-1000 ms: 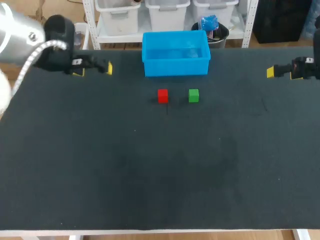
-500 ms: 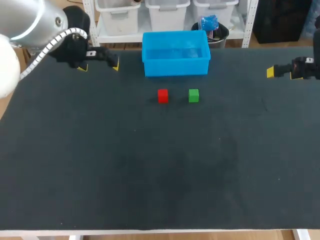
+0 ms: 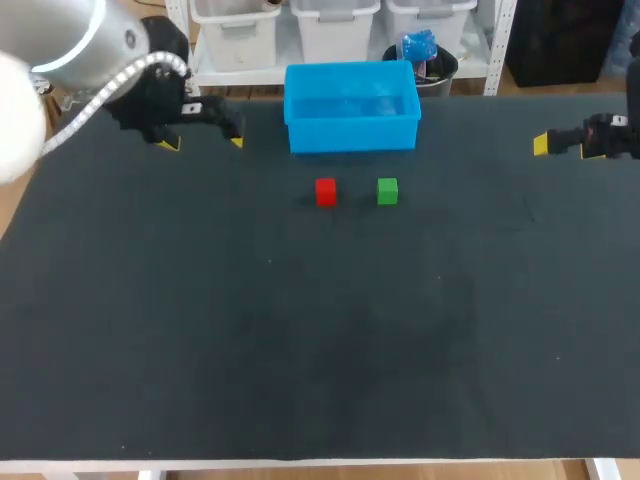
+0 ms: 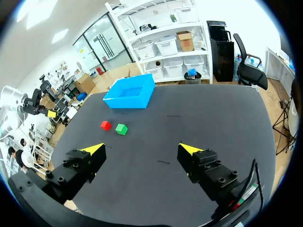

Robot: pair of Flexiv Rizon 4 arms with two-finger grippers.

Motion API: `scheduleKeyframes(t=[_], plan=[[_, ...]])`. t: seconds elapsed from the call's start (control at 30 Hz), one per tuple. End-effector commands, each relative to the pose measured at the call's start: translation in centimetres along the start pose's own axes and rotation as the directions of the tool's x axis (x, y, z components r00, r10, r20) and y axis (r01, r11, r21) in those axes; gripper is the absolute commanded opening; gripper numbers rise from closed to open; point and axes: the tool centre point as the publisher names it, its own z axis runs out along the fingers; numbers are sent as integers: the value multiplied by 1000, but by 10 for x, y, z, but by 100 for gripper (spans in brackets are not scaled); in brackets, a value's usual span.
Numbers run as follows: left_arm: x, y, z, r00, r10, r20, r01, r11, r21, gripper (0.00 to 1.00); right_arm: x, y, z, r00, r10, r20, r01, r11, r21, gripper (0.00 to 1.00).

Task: Use the left arm to pick the red cube and place it into the blue plastic box first, then use the right arm to grasp the green cube and put it into the same blue plastic box after the first action is fully finished.

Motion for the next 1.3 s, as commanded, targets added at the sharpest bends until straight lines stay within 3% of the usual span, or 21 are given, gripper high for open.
scheduleKeyframes(t=[0.03,0.23,0.83,1.1,1.3], plan=[[-26,-23,11,997,-22,-80,14,995,-101,100,0,0,0,1000,0,0,0,1000,1,100],[-34,-40,23,987,-83,-140,72,994,-80,100,0,0,0,1000,0,0,0,1000,1,100],[-34,-40,23,987,-83,-140,72,994,-80,100,0,0,0,1000,0,0,0,1000,1,100],[-50,-73,45,982,-83,-167,60,989,-138,100,0,0,0,1000,0,0,0,1000,1,100],[-47,-94,73,974,-78,-215,48,988,-145,100,0,0,0,1000,0,0,0,1000,1,100]])
